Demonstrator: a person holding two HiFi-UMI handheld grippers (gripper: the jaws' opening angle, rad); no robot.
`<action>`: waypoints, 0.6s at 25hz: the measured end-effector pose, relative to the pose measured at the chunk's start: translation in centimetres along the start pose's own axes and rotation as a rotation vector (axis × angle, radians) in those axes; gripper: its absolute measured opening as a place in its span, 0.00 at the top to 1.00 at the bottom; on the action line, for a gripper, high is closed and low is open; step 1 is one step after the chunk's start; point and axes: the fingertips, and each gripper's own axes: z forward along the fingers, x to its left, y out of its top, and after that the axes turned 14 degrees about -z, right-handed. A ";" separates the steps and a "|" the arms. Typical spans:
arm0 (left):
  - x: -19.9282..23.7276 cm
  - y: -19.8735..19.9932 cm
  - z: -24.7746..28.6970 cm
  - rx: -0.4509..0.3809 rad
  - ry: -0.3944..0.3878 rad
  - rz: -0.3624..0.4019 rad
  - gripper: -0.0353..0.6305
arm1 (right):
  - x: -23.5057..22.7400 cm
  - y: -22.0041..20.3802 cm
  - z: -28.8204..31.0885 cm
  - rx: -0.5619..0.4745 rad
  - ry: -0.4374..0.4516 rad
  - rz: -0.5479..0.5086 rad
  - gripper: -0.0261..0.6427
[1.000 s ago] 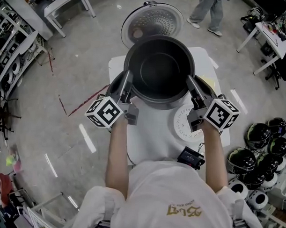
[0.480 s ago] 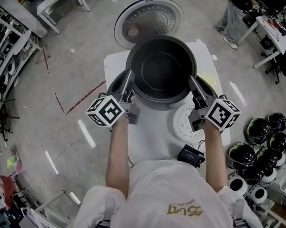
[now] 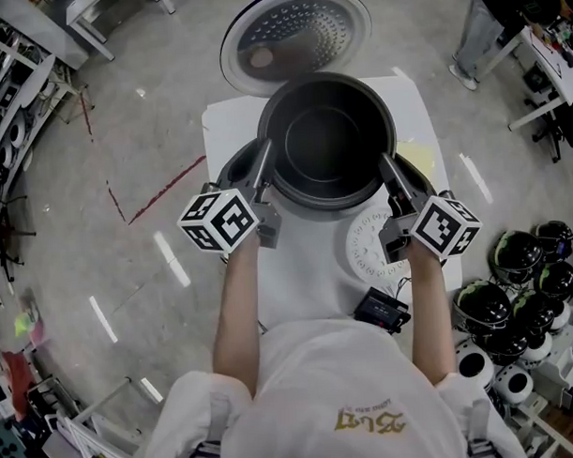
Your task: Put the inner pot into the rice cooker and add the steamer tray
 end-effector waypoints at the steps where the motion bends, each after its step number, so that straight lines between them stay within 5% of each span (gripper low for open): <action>1: 0.1 -0.1 0.2 0.006 0.008 0.013 0.81 | -0.2 -0.2 0.1 0.007 -0.005 0.000 0.83; 15: 2.0 -2.3 1.9 0.086 0.113 0.141 0.78 | -2.4 -2.5 1.2 0.111 -0.031 -0.060 0.81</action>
